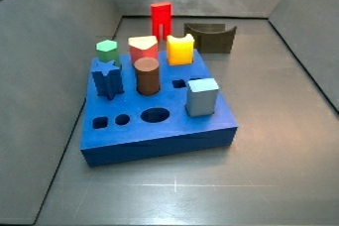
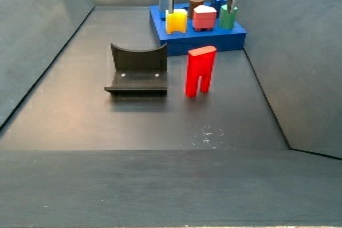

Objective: Pick up the square-circle object. Move up. Rotate the square-circle object. Move to above the board. Insert the square-circle object.
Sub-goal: Pick up the square-circle object.

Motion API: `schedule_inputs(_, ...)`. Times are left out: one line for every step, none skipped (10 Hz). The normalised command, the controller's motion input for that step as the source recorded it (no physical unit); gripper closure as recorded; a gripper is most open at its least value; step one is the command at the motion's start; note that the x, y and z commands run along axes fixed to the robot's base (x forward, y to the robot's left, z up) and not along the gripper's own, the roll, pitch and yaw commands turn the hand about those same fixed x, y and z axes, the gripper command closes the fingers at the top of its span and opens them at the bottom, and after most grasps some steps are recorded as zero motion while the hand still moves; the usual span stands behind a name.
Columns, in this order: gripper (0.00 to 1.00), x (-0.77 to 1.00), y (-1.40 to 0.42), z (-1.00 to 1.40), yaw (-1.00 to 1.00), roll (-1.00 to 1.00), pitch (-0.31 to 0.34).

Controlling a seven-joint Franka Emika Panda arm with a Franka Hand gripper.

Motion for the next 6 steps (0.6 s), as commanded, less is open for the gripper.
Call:
schedule_inputs(0.00, -0.02, -0.17, -0.10, 0.08, 0.07, 0.000)
schedule_inputs(0.00, -0.05, 0.00, -0.51, 0.96, 0.17, 0.000)
schedule_inputs(0.00, 0.00, 0.00, -0.50, 1.00, 0.14, 0.000)
schedule_inputs(0.00, -0.01, 0.00, -0.53, 1.00, 0.11, -0.003)
schedule_inputs(0.00, -0.03, 0.00, -0.59, 1.00, 0.06, -0.016)
schedule_inputs(0.00, -0.02, 0.00, -0.69, 1.00, 0.04, -0.026)
